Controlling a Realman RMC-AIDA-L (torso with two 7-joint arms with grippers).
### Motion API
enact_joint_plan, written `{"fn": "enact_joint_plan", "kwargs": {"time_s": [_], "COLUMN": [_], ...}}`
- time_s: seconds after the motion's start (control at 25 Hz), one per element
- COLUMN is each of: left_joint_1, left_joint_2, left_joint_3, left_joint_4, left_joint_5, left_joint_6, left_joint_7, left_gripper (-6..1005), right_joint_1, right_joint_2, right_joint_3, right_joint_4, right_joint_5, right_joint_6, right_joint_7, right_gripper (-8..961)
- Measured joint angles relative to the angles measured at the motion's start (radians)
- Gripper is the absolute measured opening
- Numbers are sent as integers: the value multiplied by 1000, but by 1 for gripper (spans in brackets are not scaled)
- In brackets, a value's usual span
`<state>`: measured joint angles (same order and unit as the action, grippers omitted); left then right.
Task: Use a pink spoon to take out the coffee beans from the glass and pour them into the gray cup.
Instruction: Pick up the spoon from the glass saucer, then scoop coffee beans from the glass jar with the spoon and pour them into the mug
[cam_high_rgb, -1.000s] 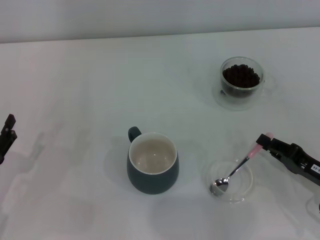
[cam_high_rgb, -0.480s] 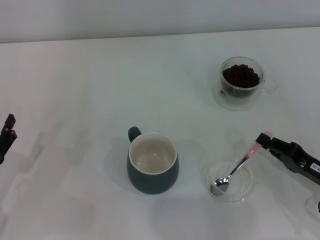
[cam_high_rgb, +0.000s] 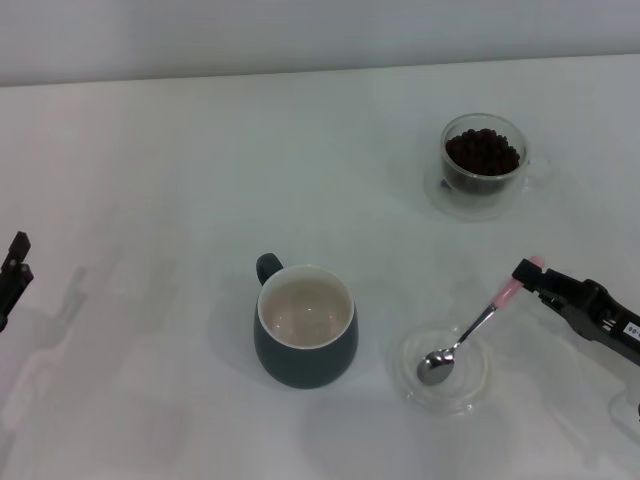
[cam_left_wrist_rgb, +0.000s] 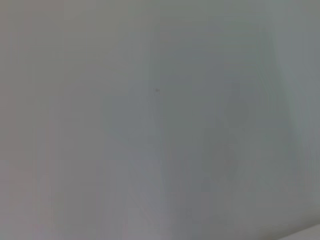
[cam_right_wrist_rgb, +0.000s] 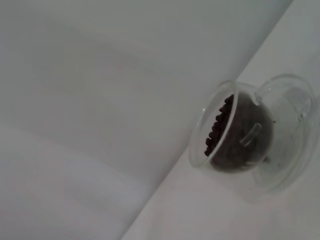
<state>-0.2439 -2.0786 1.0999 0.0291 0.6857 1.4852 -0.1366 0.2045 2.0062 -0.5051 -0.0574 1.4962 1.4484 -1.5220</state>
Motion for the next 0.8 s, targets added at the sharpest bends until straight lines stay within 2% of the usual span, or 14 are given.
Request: {"fn": "enact_joint_plan", "kwargs": {"time_s": [0.44, 0.8], "left_joint_1": [5, 5], "left_joint_2": [0, -1], "left_joint_3": [0, 0], "left_joint_4": [-4, -6], "left_joint_5": [0, 0], "left_joint_6": [0, -2], "left_joint_7": [3, 3], "left_gripper": [762, 760], "right_joint_1": [5, 91], "right_joint_2": [-3, -4], "right_joint_3": [5, 62], "right_joint_4": [-80, -198], "right_joint_5": [46, 98], "right_joint_6": [112, 99], "right_joint_7": [3, -61], "right_gripper": [139, 139]}}
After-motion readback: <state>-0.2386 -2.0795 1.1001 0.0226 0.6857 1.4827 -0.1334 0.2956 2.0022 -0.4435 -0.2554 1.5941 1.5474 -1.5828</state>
